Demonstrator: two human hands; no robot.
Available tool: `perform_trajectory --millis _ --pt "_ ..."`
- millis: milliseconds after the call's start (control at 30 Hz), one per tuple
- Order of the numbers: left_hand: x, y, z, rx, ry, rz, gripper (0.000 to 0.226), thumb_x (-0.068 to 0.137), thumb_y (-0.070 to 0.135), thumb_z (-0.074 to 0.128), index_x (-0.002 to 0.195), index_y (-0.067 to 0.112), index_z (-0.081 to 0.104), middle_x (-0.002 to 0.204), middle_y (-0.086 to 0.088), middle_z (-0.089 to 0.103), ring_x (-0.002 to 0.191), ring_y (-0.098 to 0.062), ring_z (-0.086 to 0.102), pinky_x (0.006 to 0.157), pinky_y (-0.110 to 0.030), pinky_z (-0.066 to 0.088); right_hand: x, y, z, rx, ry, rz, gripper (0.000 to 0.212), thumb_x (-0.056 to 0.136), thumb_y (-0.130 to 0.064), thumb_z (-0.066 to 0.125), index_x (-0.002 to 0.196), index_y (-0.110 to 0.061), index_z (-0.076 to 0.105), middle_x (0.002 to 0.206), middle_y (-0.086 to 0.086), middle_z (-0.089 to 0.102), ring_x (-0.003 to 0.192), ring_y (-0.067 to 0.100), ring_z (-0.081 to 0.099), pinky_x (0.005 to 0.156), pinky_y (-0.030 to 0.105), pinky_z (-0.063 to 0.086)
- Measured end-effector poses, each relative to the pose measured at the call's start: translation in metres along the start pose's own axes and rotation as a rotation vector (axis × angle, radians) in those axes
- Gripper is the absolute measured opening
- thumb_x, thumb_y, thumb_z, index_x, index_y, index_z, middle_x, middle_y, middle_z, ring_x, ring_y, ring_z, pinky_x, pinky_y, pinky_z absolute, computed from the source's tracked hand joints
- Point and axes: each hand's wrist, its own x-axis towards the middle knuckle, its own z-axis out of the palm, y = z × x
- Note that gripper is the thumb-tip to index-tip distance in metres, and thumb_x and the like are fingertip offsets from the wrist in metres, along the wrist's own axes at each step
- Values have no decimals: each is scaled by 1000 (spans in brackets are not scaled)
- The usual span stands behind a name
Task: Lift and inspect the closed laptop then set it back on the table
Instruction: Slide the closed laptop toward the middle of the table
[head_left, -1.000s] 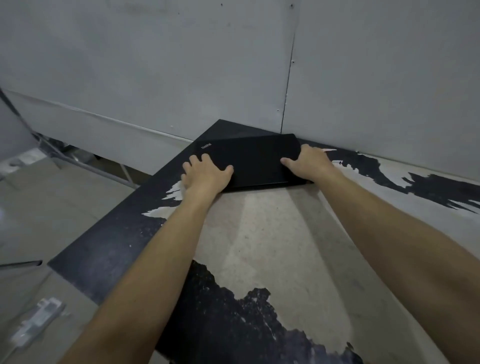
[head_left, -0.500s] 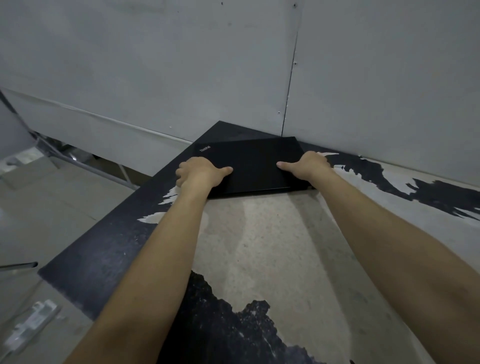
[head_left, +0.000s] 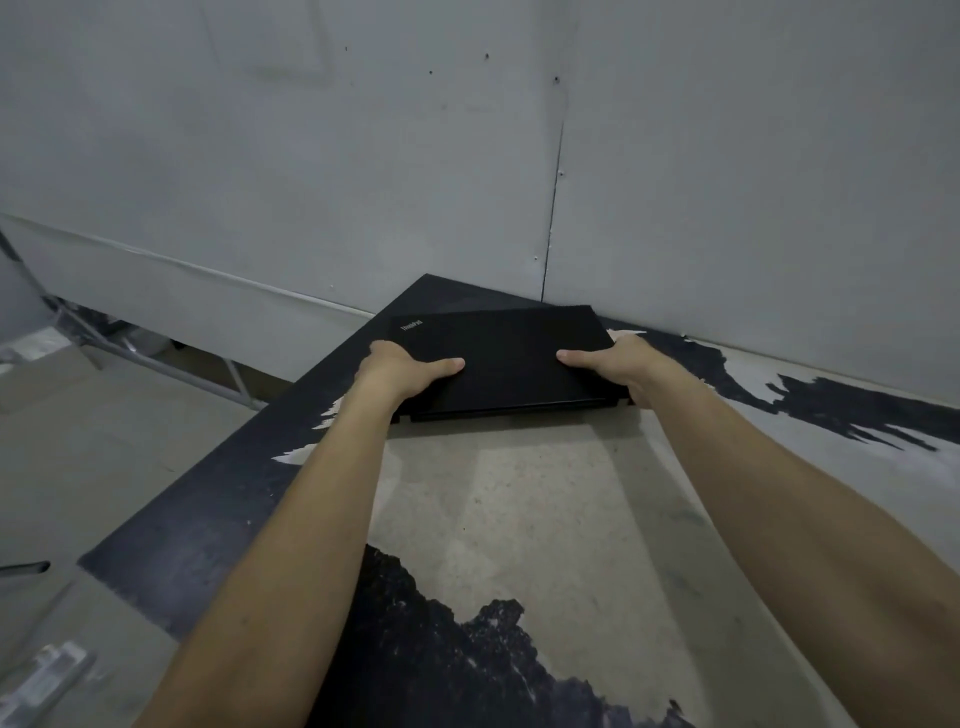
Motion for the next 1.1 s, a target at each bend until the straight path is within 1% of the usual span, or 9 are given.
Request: perform_trajectory --millis 67,167,200,433,600,667,733,900,1100 --pt "-11 4 4 -31 -6 30 143 51 74 88 154 1 22 153 -18 47 135 -39 49 92 -47 50 -12 5 -11 23 13 13 59 66 -47 98 111 -18 72 112 6 77 104 28 73 92 45 63" --pt "-26 13 11 -61 -14 80 140 53 71 89 155 4 19 154 -16 46 135 -38 49 81 -43 46 -35 10 -32 32 56 29 50 66 -50 97 85 -17 65 89 2 72 80 19 70 47 26 58" --pt "-31 17 13 -71 -10 103 139 53 71 89 155 4 20 153 -16 47 134 -38 50 80 -41 44 -43 13 -39 33 74 32 51 66 -51 96 83 -17 63 87 1 71 76 18 68 42 23 53" --pt "-70 42 45 -50 -59 242 140 51 74 87 153 3 22 149 -16 49 130 -36 52 90 -44 51 -96 56 -95 121 122 36 64 66 -52 96 109 -15 67 103 5 76 92 24 74 65 34 59" --pt "-103 57 81 -95 -145 332 128 54 69 89 148 6 29 142 -11 56 124 -33 57 93 -44 53 -127 100 -131 284 207 6 71 65 -42 99 121 -14 64 115 7 78 95 23 77 58 30 62" --pt "-113 60 93 -109 -182 380 112 59 65 89 139 6 38 136 -9 59 118 -30 59 84 -40 54 -140 116 -144 319 245 -3 75 67 -39 99 126 -12 60 114 6 77 91 21 77 50 27 60" --pt "-128 67 110 -116 -243 439 94 64 61 89 129 10 43 130 -5 61 110 -26 61 71 -35 51 -157 136 -163 366 286 -13 71 70 -36 98 126 -11 61 111 6 78 90 22 78 49 25 60" --pt "-147 73 135 -196 -331 513 80 67 56 89 123 18 46 126 0 63 109 -22 65 91 -46 58 -184 167 -190 467 273 -57 37 80 -24 92 111 -16 73 95 1 85 74 14 82 53 24 61" --pt "-156 80 149 -277 -370 530 83 59 59 90 120 24 46 119 4 66 102 -18 69 84 -46 62 -194 192 -201 590 243 -91 33 88 -29 85 116 -22 70 100 0 85 81 17 83 56 28 63"
